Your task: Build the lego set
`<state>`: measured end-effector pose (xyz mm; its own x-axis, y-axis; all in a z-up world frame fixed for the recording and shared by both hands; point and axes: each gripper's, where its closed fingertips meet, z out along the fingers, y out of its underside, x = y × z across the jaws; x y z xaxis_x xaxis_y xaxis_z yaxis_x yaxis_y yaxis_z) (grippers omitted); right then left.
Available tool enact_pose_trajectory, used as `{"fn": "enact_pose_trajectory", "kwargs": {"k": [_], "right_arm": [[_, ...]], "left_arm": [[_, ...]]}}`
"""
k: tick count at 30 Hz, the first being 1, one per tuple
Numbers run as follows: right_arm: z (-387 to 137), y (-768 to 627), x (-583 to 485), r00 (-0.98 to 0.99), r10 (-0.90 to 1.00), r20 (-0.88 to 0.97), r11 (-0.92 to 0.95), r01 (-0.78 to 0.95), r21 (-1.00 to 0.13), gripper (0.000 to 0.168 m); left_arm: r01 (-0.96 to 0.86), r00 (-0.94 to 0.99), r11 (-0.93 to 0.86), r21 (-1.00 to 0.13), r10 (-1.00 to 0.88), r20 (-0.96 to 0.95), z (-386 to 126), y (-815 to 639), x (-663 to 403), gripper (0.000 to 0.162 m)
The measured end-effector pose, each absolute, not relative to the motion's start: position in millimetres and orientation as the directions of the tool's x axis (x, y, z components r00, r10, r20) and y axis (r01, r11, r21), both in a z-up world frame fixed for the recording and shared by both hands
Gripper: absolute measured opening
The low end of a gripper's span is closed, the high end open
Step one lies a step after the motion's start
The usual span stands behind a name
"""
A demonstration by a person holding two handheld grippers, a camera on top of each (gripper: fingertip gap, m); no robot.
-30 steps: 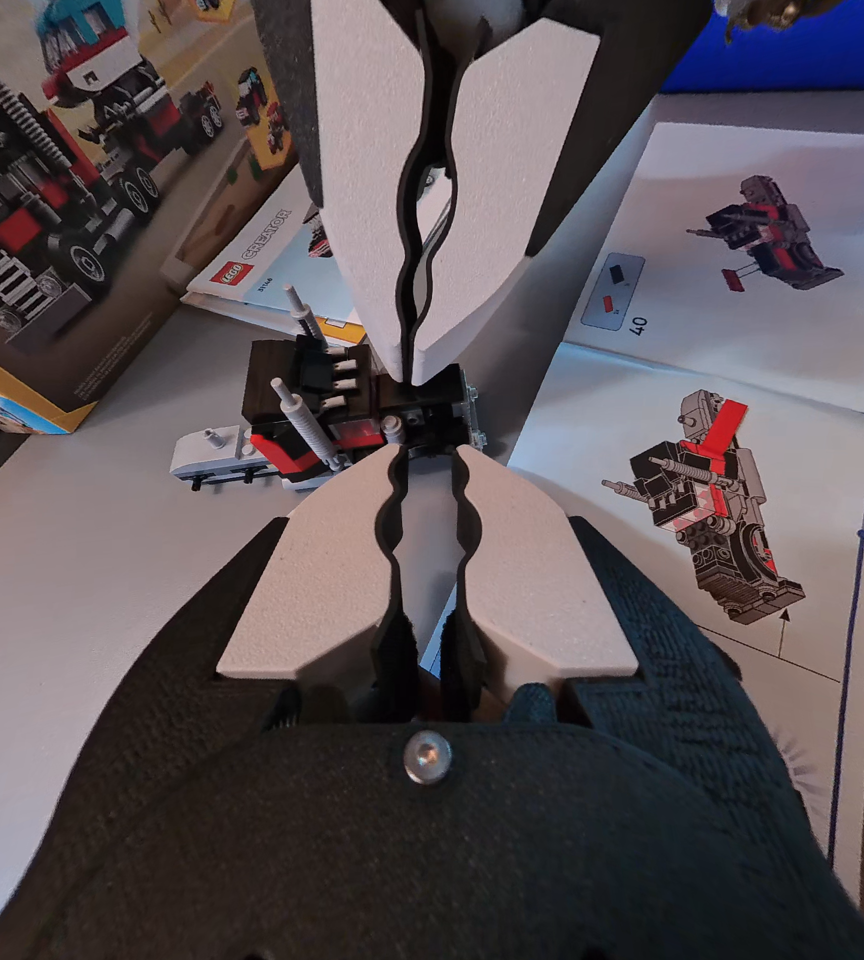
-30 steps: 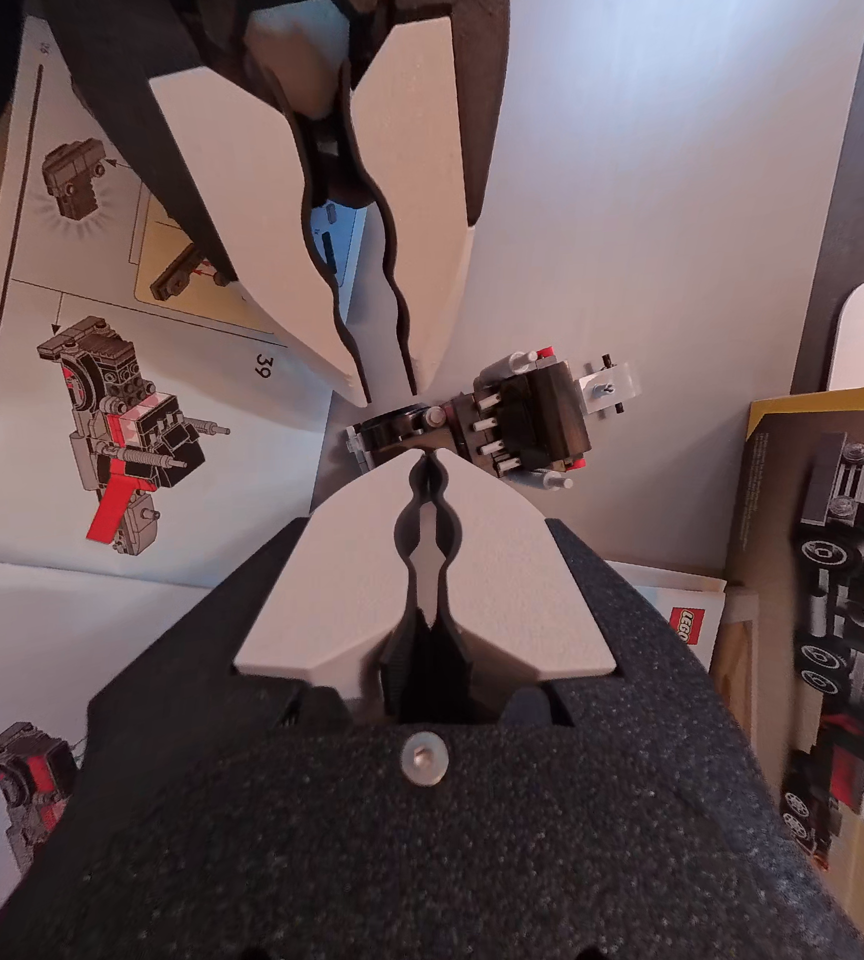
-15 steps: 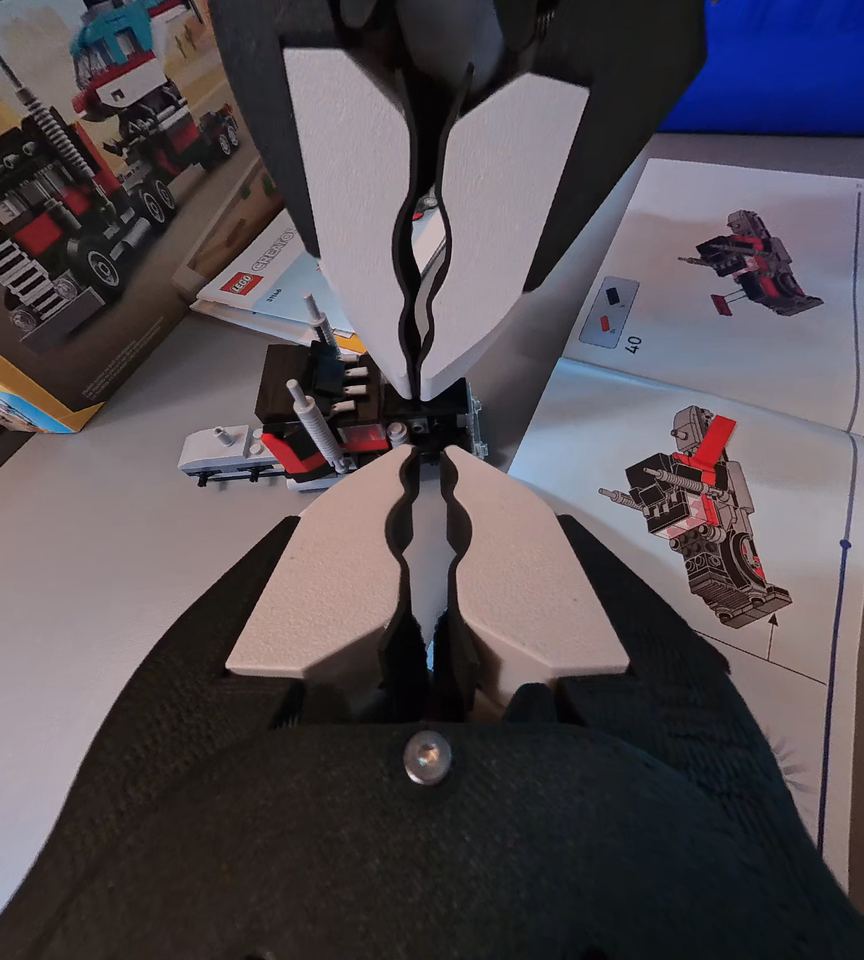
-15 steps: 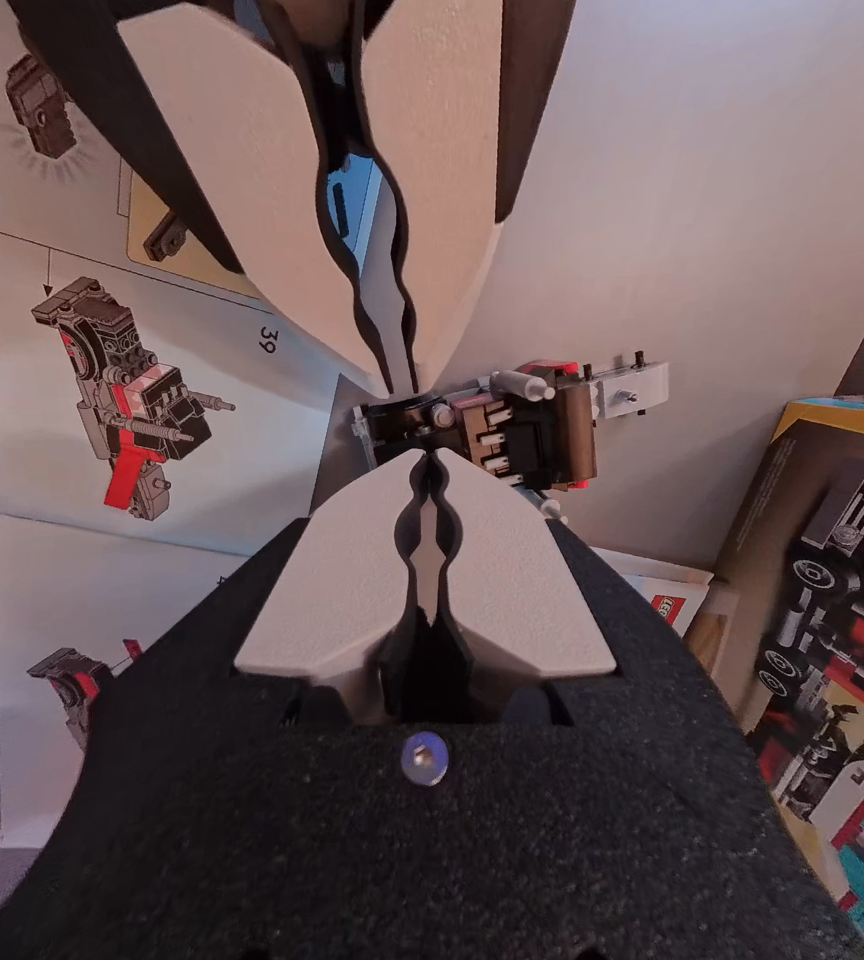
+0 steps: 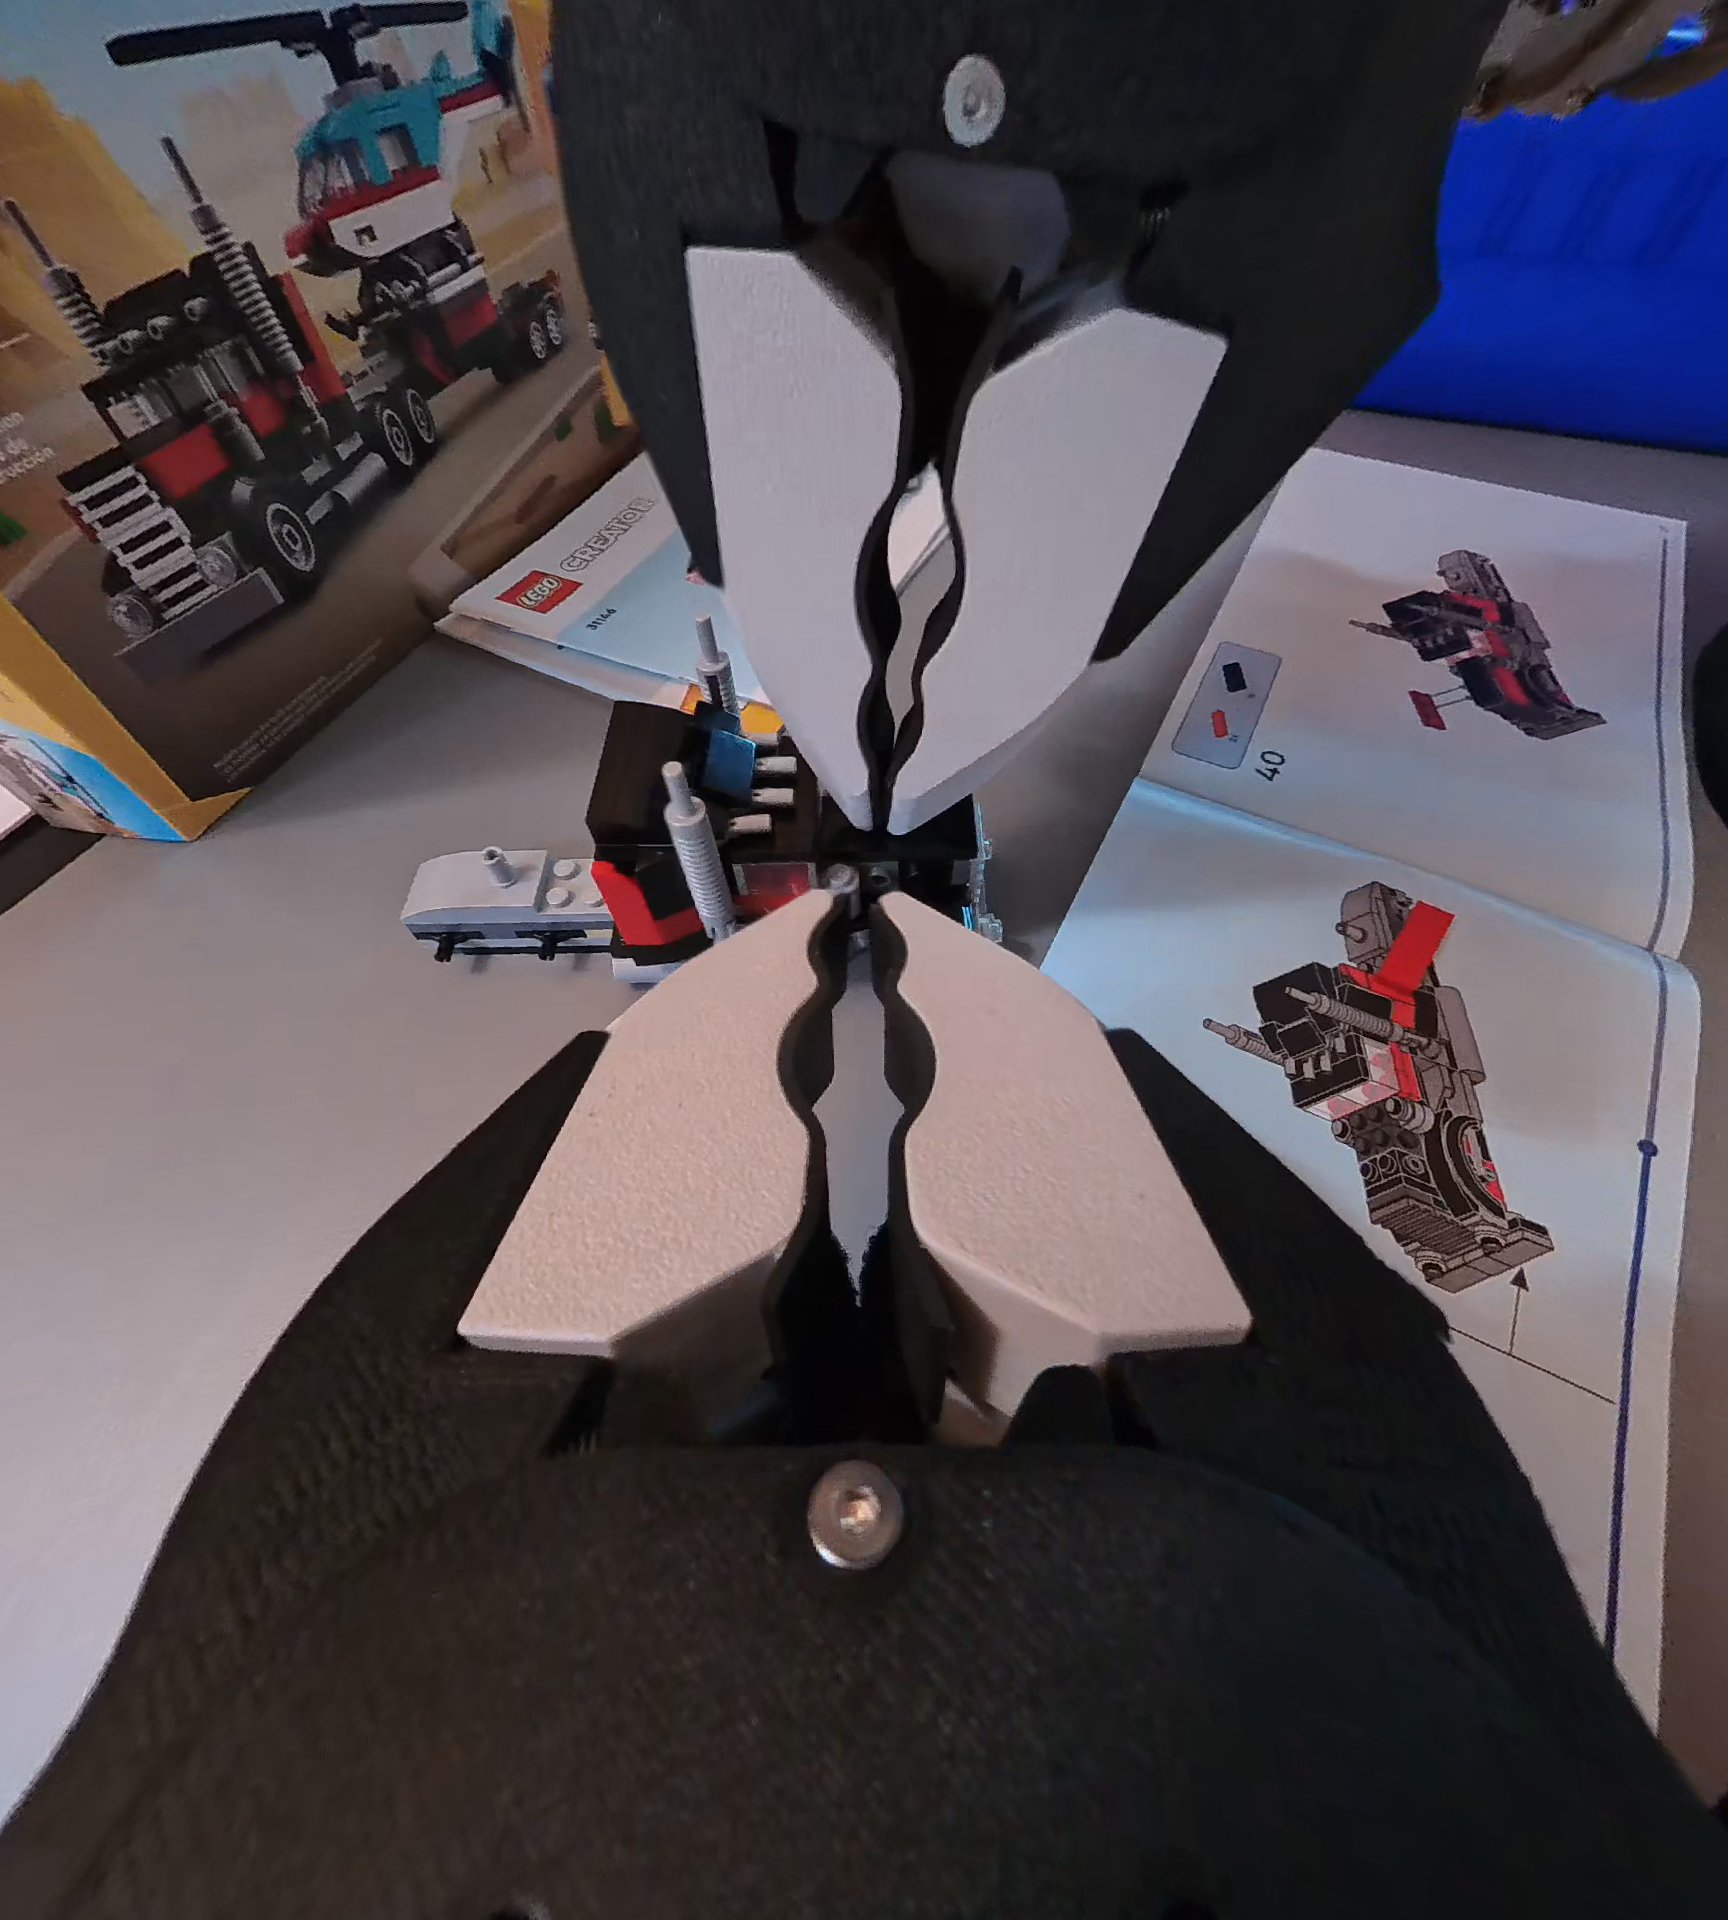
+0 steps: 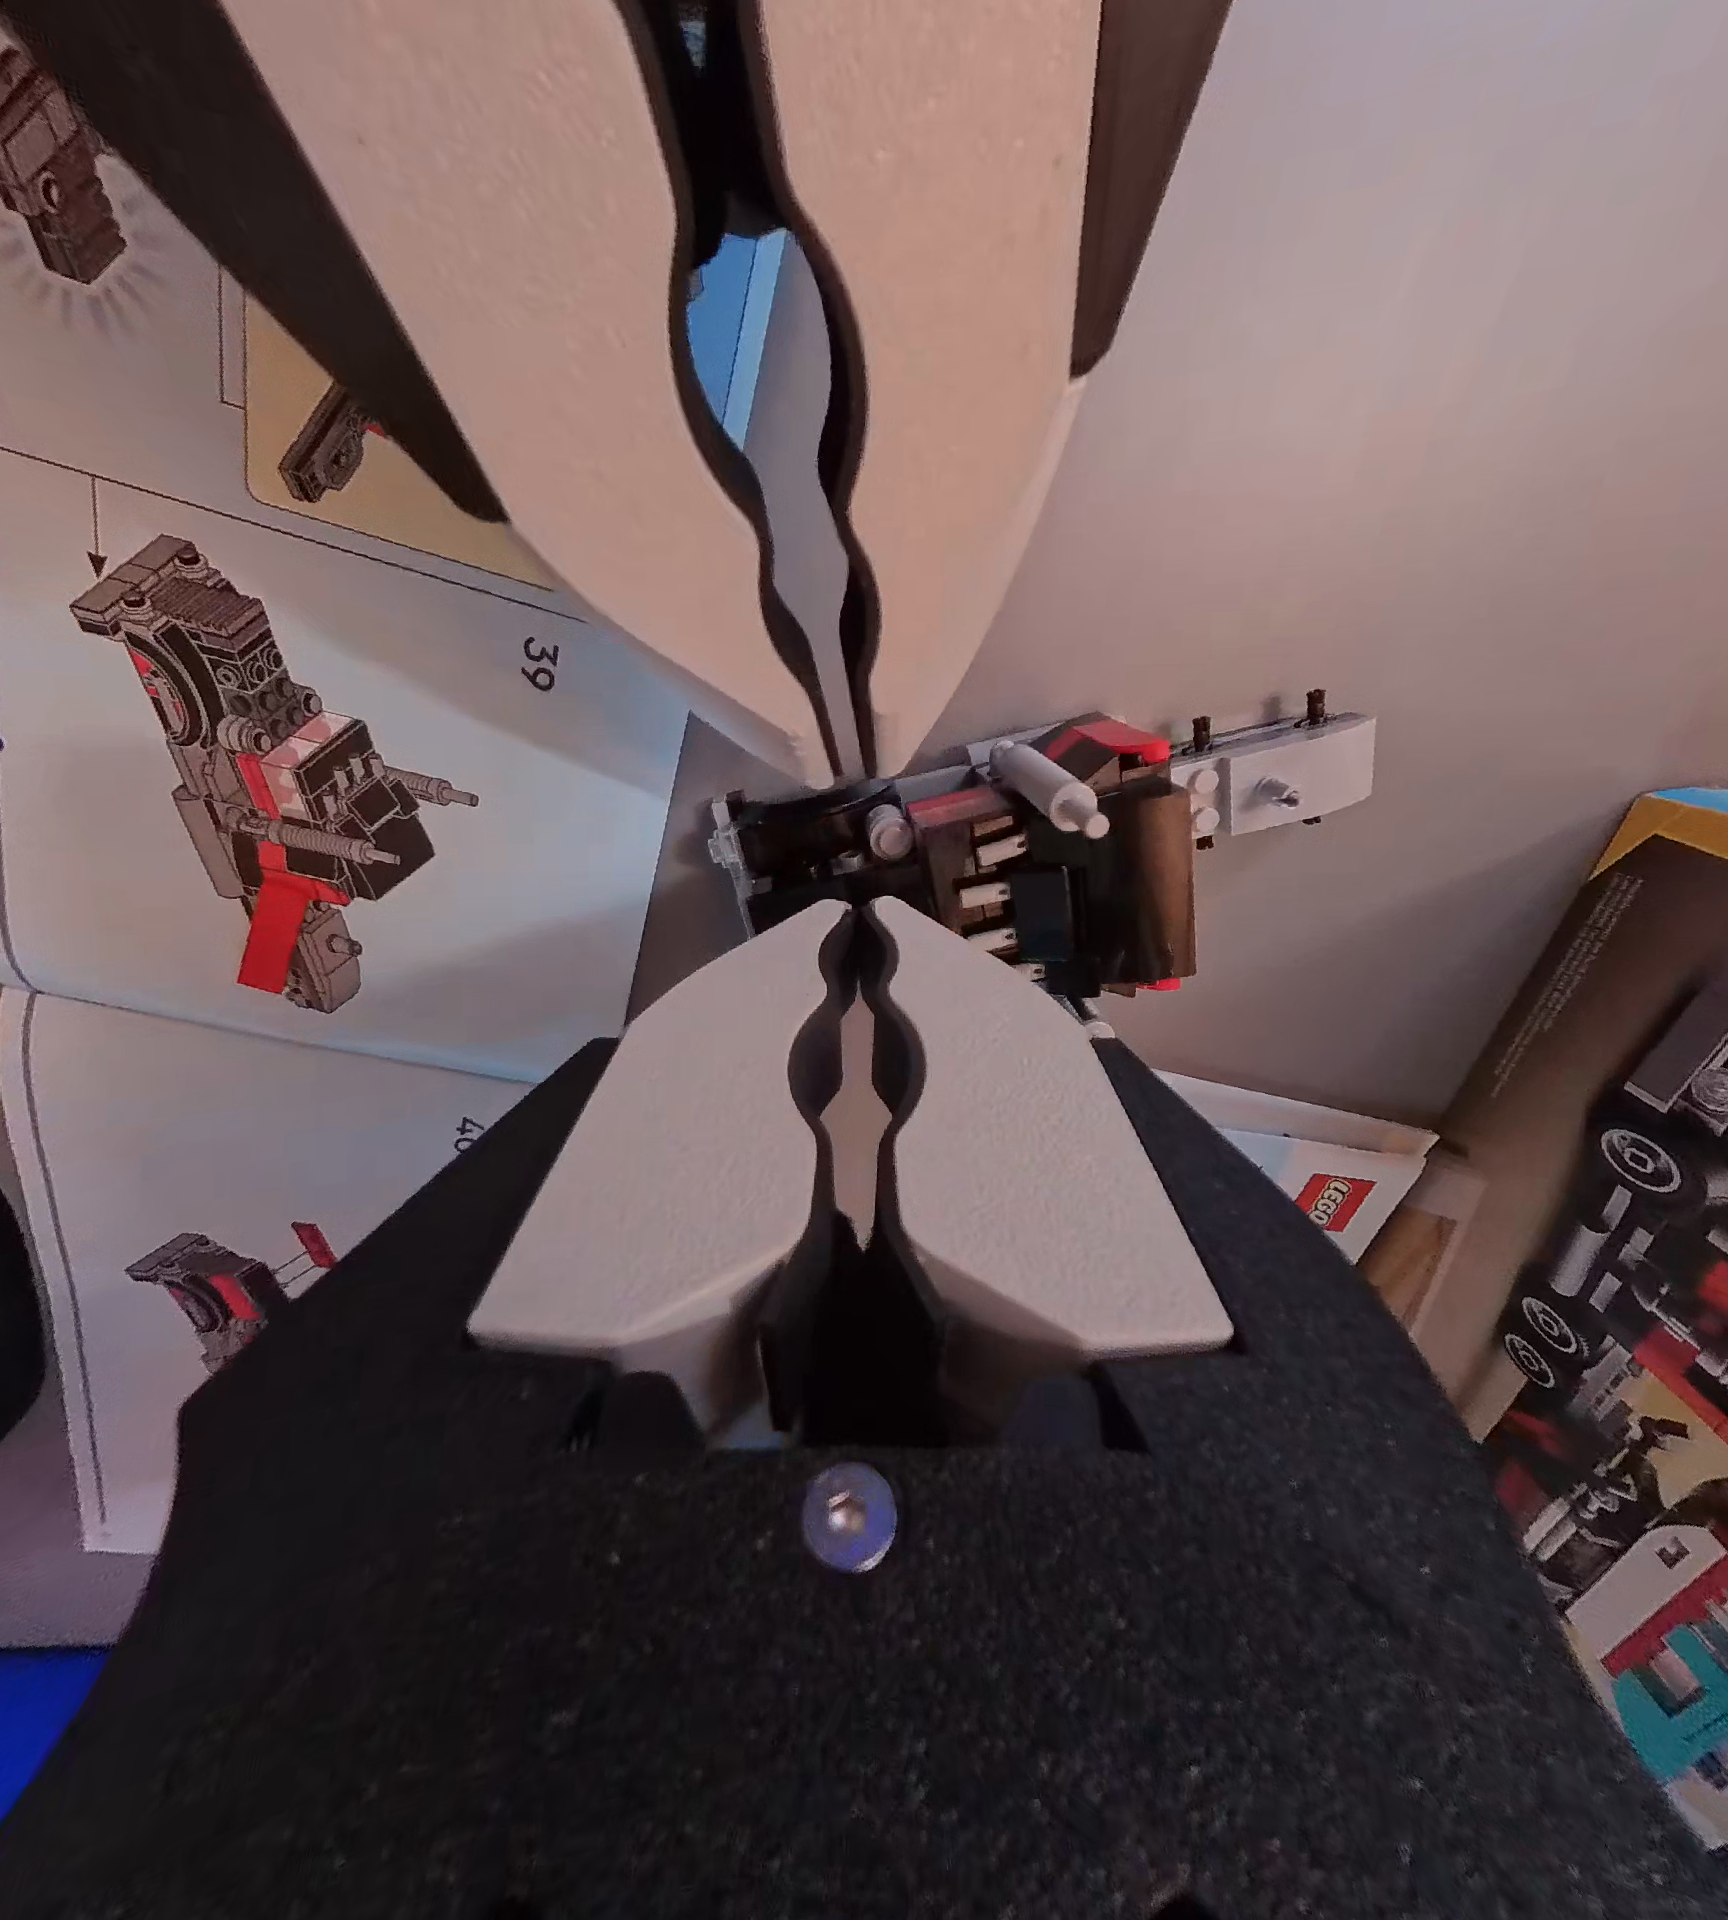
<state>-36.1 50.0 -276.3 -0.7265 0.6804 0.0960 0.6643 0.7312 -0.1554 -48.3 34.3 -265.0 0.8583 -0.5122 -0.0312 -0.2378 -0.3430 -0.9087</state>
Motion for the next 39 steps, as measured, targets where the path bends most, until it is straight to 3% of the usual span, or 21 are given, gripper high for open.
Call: {"fn": "enact_pose_trajectory", "kwargs": {"k": [11, 20, 25, 39], "right_arm": [[-277, 50, -36, -0.732, 0.679, 0.064, 0.734, 0.672, -0.097, 0.0], [-267, 62, -41, -0.685, 0.689, 0.235, 0.724, 0.64, -0.258, 0.002], [-267, 50, -30, -0.706, 0.701, 0.102, 0.702, 0.657, -0.275, 0.0], [-276, 47, -29, -0.686, 0.728, 0.007, 0.673, 0.713, -0.196, 0.0]], "left_arm": [[-0.213, 0.862, -0.334, -0.918, -0.507, -0.016, -262, 34, -50, 0.004], [-0.23, 0.861, -0.333, -0.914, -0.507, -0.031, -263, 34, -49, 0.004], [-0.234, 0.859, -0.338, -0.912, -0.511, -0.031, -264, 34, -49, 0.005], [-0.236, 0.855, -0.344, -0.909, -0.517, -0.027, -265, 34, -48, 0.005]]}}
